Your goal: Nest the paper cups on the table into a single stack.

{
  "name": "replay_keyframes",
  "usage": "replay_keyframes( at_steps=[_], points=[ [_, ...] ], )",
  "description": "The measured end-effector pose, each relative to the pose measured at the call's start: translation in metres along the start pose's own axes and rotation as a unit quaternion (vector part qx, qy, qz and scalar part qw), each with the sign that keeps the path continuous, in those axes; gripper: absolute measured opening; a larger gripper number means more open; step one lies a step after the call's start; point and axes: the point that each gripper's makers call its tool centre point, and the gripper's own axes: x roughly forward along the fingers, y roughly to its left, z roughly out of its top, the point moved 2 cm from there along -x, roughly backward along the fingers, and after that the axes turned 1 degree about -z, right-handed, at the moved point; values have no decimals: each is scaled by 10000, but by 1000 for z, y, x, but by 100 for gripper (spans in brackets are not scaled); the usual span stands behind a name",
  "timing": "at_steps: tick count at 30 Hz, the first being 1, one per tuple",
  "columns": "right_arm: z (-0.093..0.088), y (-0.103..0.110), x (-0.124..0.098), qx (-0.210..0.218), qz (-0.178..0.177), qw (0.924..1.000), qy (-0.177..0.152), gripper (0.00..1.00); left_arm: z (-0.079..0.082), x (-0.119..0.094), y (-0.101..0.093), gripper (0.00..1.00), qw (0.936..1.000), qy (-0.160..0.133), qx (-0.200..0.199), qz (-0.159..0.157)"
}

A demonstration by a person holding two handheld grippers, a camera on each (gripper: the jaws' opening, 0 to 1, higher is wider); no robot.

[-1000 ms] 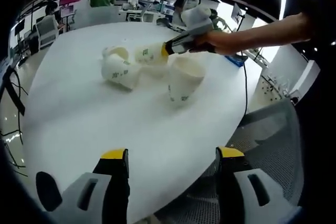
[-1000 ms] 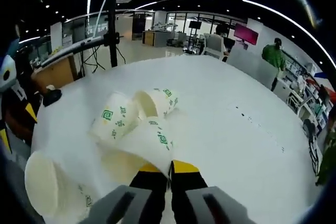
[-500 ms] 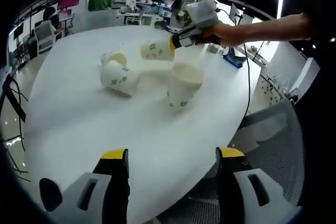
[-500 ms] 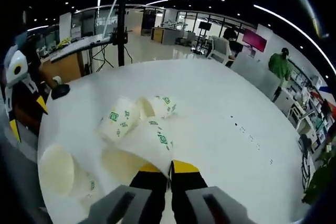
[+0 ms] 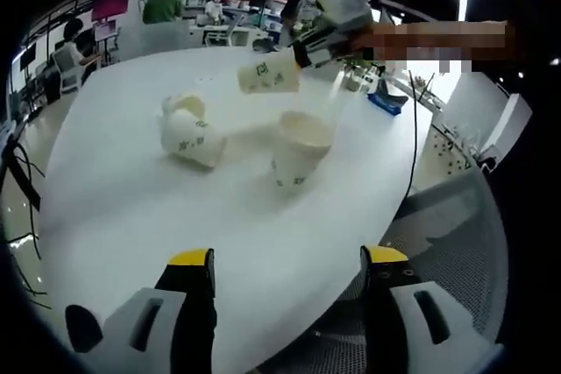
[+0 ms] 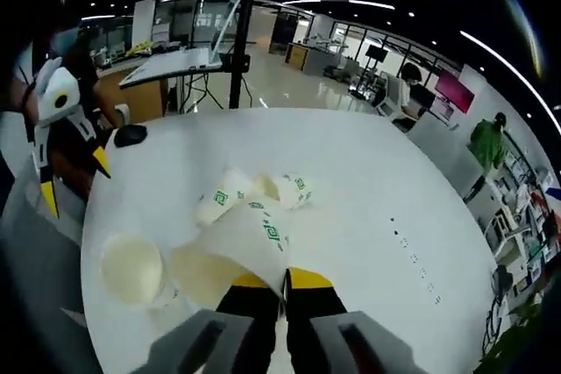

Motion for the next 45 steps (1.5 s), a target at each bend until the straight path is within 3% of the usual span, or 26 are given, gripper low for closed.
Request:
replay_keyframes(
  at_steps=[10,20,29,41,45],
  points=[
    [13,4,-23,-361,167,9992,49,0,6,-1,-2,66,10000,-62,68,10],
    [20,30,-37,-814,628,9943,263,0,13,-2,0,67,9998,-154,116,65],
    [26,49,-47,-1211,822,9885,390,0,17,-3,2,67,9997,-202,125,82],
    [26,67,-55,-1761,1321,9730,687,0,15,-9,3,67,9996,-219,107,115],
    [23,74,-57,-2064,1517,9626,882,0,16,-9,1,66,9996,-233,106,112]
  ],
)
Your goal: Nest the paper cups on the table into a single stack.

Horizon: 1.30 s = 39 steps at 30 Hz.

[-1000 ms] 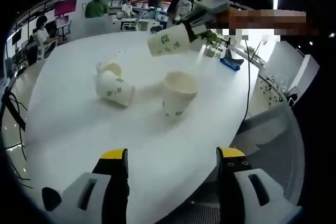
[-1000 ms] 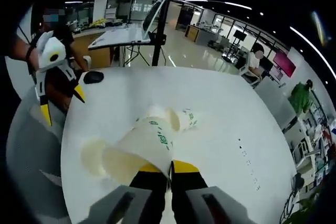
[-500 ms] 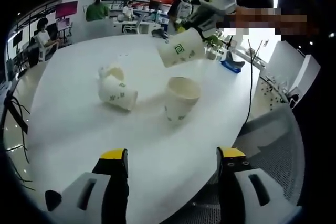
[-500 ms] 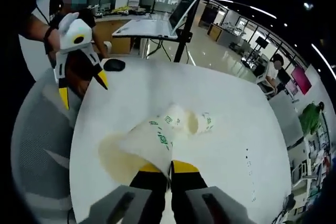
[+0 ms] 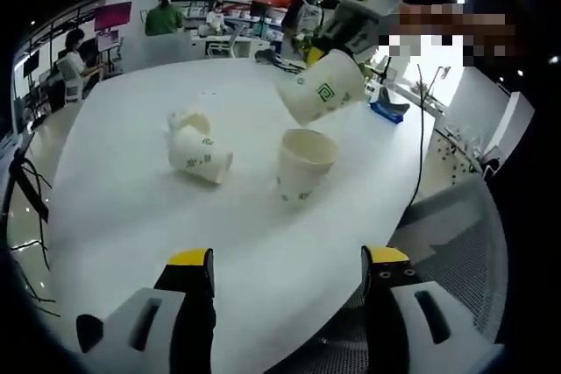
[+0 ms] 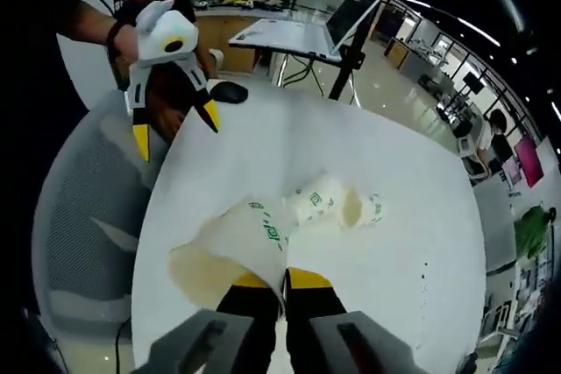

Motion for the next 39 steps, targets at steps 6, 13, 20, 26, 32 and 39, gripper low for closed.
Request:
replay_keyframes(
  at_steps=[6,13,20,26,32,39],
  points=[
    [1,12,5,-277,234,9991,211,0,0,0,-2,66,10000,-16,-6,-11],
    [2,19,14,-652,525,9950,554,0,-2,-1,-2,66,10000,-4,-22,-2],
    [0,22,23,-920,751,9893,852,0,-5,-4,0,66,10000,-25,-76,38],
    [5,23,27,-1026,837,9862,991,0,-7,-5,2,66,9999,-25,-105,57],
    [0,20,32,-1247,875,9806,1230,0,-7,-4,4,66,9999,-32,-118,52],
    [1,19,40,-1332,975,9764,1393,0,-8,-3,5,66,9999,-26,-119,38]
  ],
)
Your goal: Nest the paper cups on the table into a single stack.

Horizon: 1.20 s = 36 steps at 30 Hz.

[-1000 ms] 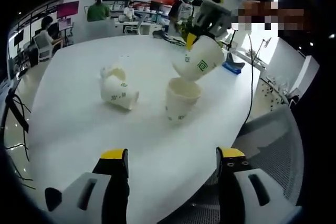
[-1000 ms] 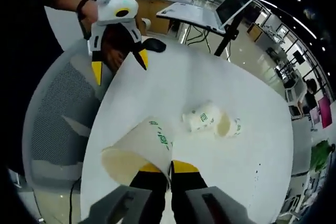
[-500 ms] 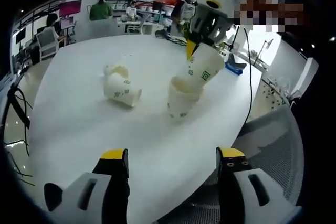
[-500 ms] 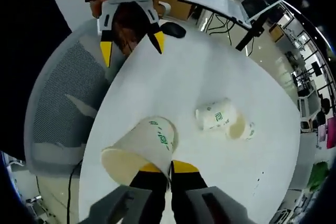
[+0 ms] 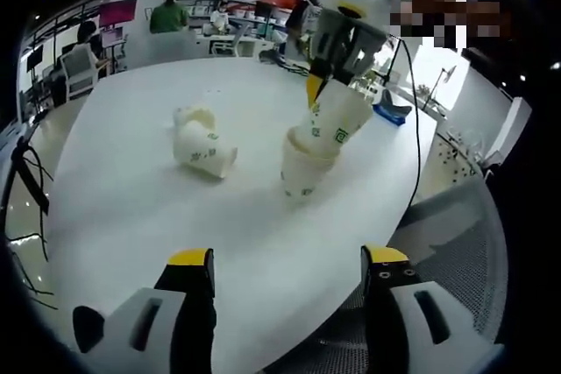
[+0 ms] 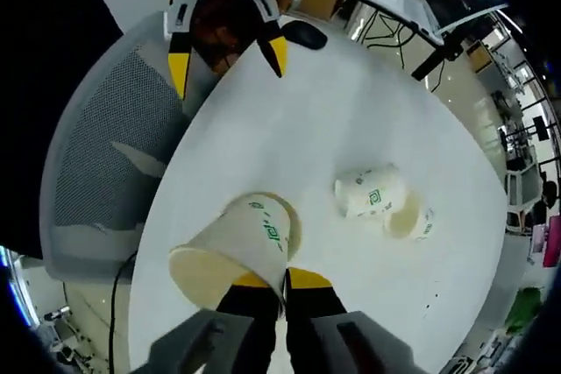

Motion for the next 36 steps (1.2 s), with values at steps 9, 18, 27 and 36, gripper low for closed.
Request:
replay_keyframes(
  at_steps=[9,18,27,36],
  points=[
    [2,-1,4,-22,88,9999,74,0,-2,-2,6,66,10000,5,-34,39],
    [4,-5,7,73,90,9999,29,0,0,-1,6,66,10000,10,-37,26],
    [10,-6,9,156,132,9997,-132,1,0,0,8,66,10000,21,-40,21],
    [12,-5,10,251,139,9992,-265,5,-2,0,9,66,10000,42,-67,38]
  ],
)
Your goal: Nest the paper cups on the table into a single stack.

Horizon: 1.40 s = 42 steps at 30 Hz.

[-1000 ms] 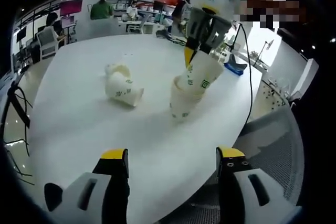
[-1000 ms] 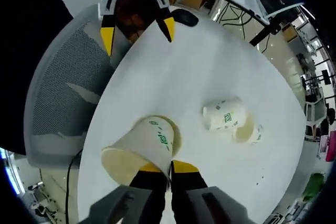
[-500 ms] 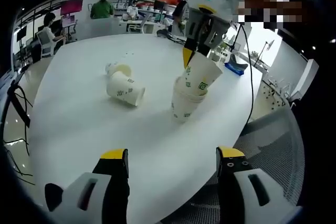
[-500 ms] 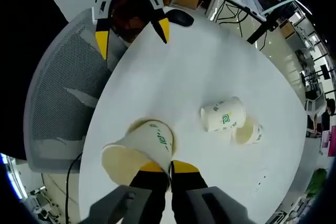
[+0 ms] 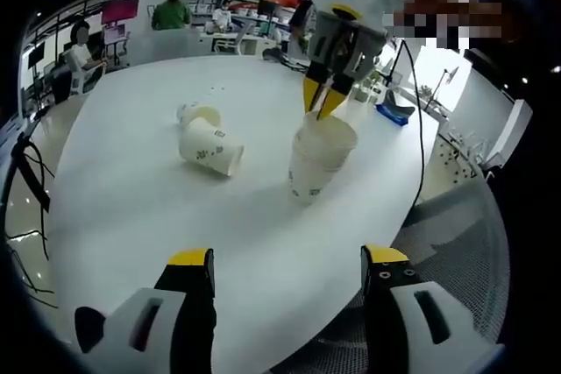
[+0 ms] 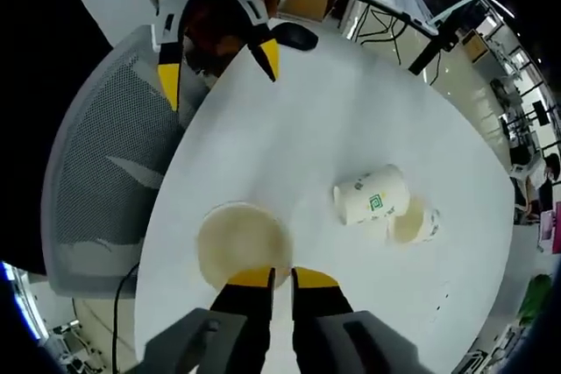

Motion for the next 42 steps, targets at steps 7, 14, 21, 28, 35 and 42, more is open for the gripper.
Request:
replay_keyframes(
  at_steps=[7,14,21,28,35,42],
  points=[
    [6,0,-8,349,-32,9989,-307,11,-2,0,2,66,10000,17,-18,10],
    [8,-11,-16,949,-179,9923,-772,23,-2,1,3,66,10000,21,-37,13],
    [8,-36,-16,1897,-481,9724,-1269,37,-2,1,7,66,10000,35,-46,10],
    [12,-55,-12,2964,-667,9401,-1544,49,-2,3,9,66,10000,48,-49,6],
    [13,-74,5,3871,-605,9053,-1644,56,-2,3,9,66,10000,55,-64,7],
    [26,-73,26,4502,-362,8774,-1619,55,-5,4,10,66,9999,71,-88,16]
  ],
)
